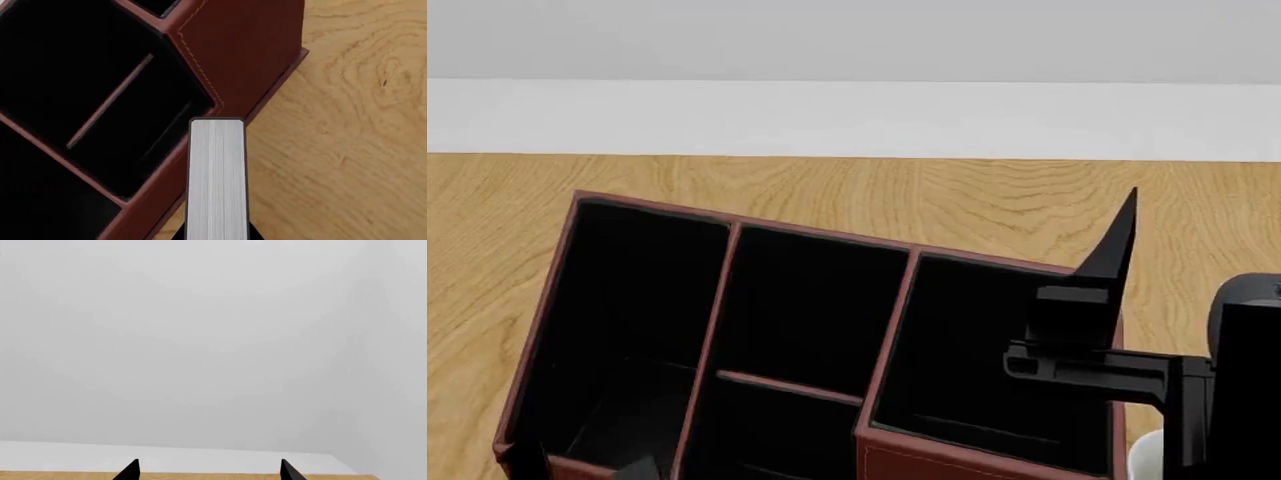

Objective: Pick up the book and place it in the front compartment of the caddy.

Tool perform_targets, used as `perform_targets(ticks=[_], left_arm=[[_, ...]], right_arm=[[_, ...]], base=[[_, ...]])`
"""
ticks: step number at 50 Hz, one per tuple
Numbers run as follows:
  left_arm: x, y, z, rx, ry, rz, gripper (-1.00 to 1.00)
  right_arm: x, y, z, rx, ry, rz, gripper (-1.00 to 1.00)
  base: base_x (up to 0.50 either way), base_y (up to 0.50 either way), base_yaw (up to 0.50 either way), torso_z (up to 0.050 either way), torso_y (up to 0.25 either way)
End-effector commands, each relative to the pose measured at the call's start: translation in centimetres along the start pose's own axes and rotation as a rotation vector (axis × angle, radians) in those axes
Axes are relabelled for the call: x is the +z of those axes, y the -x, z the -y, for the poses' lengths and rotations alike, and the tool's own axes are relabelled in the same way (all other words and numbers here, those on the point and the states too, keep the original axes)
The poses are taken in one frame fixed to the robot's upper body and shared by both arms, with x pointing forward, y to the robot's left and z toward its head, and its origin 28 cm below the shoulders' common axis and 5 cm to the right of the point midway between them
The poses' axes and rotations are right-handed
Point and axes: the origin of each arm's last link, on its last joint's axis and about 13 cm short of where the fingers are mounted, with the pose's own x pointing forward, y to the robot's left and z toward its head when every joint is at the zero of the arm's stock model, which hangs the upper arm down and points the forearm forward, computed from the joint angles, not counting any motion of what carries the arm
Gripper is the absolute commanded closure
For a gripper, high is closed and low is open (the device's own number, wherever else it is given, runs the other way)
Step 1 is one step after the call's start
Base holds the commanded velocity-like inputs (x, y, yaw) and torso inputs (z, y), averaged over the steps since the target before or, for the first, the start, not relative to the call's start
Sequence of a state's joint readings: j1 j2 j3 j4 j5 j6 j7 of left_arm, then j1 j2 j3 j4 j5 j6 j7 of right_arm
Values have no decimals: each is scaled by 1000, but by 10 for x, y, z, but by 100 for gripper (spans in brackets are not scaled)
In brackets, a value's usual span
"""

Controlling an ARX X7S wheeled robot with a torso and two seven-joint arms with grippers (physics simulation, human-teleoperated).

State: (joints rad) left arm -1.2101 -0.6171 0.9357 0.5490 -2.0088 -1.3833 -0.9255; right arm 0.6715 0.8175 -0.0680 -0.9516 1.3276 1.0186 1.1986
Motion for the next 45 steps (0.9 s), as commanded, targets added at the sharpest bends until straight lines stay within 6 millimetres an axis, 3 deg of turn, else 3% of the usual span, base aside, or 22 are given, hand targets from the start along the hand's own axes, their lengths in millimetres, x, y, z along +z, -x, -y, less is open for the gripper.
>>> perform_targets(ticks=[1,23,45], left_arm=[[1,19,-11,34,-38,26,100],[0,47,-21,114,-84,39,100],[15,74,-58,269,-210,74,100]], right_arm=[[3,-1,0,3,3,5,-100],[1,0,-1,9,-2,4,-100],[1,1,-2,11,1,5,-100]], base=[[0,0,0,0,0],[0,0,0,0,1],[0,0,0,0,1]])
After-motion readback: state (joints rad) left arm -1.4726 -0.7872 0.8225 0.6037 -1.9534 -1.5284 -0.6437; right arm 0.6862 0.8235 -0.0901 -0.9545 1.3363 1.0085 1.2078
